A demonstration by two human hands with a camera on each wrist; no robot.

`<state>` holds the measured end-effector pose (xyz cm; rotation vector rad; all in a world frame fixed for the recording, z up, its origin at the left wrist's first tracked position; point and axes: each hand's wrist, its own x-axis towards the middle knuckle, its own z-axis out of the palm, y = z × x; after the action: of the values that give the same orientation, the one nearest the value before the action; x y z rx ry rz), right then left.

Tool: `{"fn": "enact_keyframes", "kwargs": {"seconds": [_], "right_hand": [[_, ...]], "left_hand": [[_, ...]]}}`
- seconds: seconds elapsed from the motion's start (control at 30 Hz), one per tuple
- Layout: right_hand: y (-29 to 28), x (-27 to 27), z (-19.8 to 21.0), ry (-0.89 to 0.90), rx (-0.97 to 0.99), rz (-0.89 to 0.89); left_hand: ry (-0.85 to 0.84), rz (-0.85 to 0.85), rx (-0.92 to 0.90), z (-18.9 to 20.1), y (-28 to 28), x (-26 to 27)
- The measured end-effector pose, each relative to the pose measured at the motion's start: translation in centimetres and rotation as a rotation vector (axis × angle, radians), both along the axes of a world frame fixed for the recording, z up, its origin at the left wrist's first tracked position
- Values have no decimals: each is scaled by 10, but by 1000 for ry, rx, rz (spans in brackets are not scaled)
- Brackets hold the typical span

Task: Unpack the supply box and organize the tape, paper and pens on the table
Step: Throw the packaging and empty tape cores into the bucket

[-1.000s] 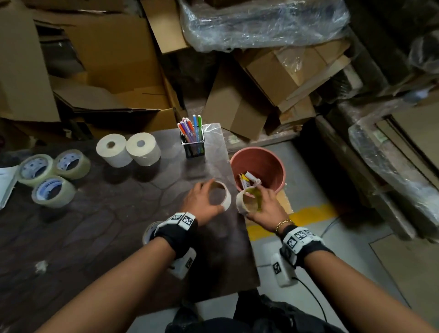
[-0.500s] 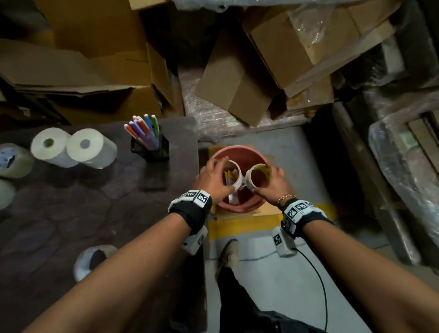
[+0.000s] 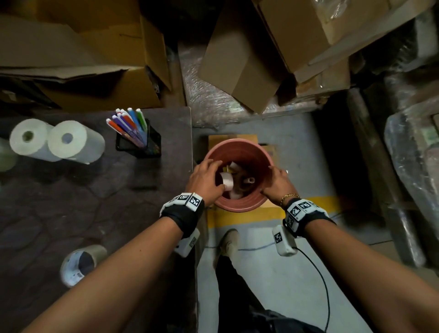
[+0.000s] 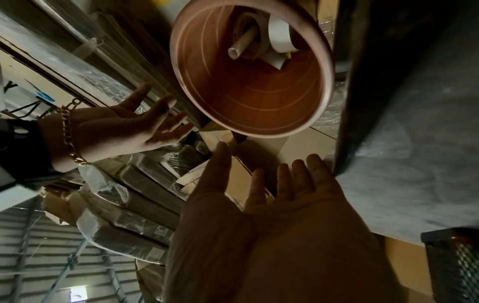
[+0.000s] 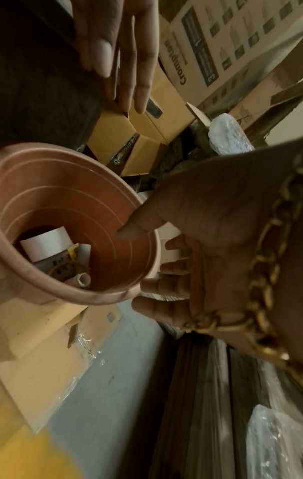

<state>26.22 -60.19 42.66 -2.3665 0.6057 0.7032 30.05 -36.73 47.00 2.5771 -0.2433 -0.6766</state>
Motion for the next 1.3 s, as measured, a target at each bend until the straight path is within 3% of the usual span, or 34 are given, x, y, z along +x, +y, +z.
{"fn": "enact_keyframes", "kwargs": {"seconds": [0.27, 0.57, 0.73, 0.93, 1.13, 1.3], "right_hand": [[56, -10, 33, -143, 64, 28], [226, -52, 86, -457, 175, 192], [339, -94, 82, -362, 283, 376], [431, -122, 75, -291, 165, 635], [461, -124, 61, -260, 46, 734], [428, -119, 67, -288, 99, 621]], "left_hand": [[-135, 7, -104, 21, 48, -19], [-182, 118, -172, 53, 204, -80], [-184, 254, -126, 67, 316, -125], [-189, 360, -120, 72, 396, -164], [-207, 396, -78, 70, 418, -186], [-150, 338, -39, 68, 392, -178]]}}
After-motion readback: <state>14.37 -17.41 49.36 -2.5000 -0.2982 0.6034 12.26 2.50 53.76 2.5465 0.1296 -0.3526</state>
